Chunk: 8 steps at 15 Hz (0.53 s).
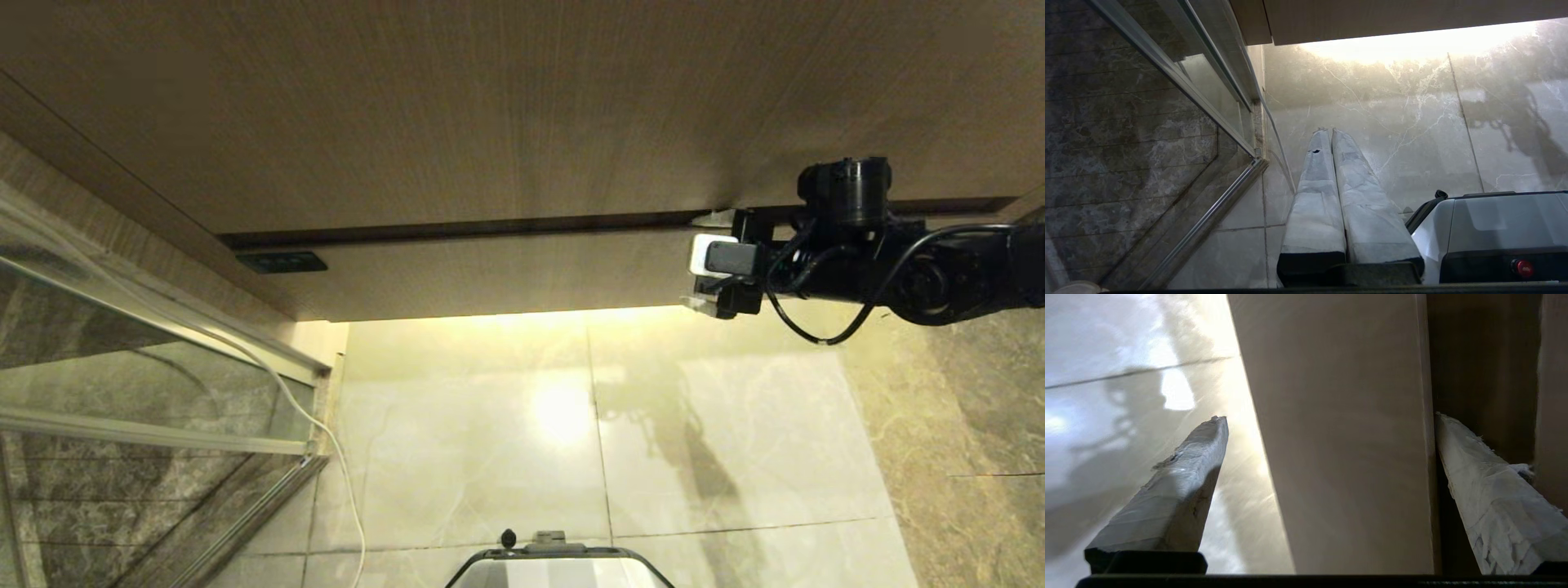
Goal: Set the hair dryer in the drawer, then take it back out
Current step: Pull open the drawer
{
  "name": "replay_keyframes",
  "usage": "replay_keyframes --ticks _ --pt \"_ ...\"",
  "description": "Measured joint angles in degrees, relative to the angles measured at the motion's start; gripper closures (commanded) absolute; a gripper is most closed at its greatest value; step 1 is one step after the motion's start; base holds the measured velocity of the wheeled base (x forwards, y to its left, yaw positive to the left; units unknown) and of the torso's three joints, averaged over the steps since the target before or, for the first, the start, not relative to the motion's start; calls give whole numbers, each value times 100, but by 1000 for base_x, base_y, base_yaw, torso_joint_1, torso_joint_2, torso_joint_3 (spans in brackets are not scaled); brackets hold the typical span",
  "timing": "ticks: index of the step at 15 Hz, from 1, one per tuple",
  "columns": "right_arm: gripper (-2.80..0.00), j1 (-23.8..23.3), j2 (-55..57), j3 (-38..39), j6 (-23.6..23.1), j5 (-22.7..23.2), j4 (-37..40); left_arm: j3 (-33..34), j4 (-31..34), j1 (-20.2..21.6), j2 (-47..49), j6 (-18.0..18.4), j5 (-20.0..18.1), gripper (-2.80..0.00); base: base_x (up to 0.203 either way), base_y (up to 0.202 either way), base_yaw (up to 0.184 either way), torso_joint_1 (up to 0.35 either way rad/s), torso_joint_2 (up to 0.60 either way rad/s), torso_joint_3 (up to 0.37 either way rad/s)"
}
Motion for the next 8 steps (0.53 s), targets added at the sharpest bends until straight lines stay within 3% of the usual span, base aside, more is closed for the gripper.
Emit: replay_keyframes --ticks 8 --pt "-280 -42 -285 121 721 -601 740 2 -2 2 0 0 2 0 0 0 0 0 0 0"
